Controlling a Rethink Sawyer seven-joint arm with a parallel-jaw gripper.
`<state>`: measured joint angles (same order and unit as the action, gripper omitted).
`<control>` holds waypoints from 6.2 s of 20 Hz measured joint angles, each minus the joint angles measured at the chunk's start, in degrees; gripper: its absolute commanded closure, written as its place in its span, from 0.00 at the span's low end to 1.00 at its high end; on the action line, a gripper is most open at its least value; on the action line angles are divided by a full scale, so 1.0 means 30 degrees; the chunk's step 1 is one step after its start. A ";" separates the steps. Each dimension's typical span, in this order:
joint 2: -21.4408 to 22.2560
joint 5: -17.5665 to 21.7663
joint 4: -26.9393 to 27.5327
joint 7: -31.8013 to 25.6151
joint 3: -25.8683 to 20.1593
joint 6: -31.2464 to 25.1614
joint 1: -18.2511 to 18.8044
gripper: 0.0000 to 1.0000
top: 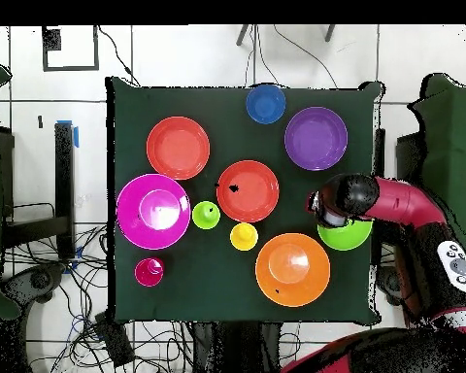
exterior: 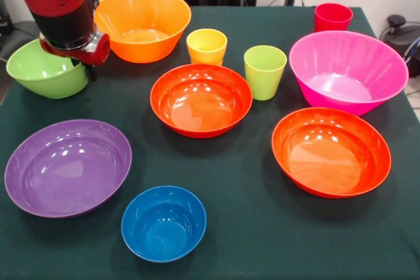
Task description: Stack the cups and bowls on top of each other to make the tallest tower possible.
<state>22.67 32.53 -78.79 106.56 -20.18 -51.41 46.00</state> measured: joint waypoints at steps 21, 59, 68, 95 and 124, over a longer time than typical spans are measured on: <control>0.1644 -0.0008 -0.0933 0.0000 -0.0014 0.0008 -0.0577 1.00; 0.4607 -0.1692 -0.0296 0.0000 -0.0044 -0.3734 -0.4451 1.00; 0.4466 -0.2183 0.1754 0.0000 -0.0050 -0.3746 -0.5655 1.00; -0.1381 -0.2746 1.2536 0.0000 -0.0534 -0.8799 -1.0615 1.00; -0.4396 0.1807 2.2209 0.0000 -0.2333 -1.2843 -1.1096 1.00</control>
<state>9.48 37.95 -12.16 106.56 -27.18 -89.94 12.71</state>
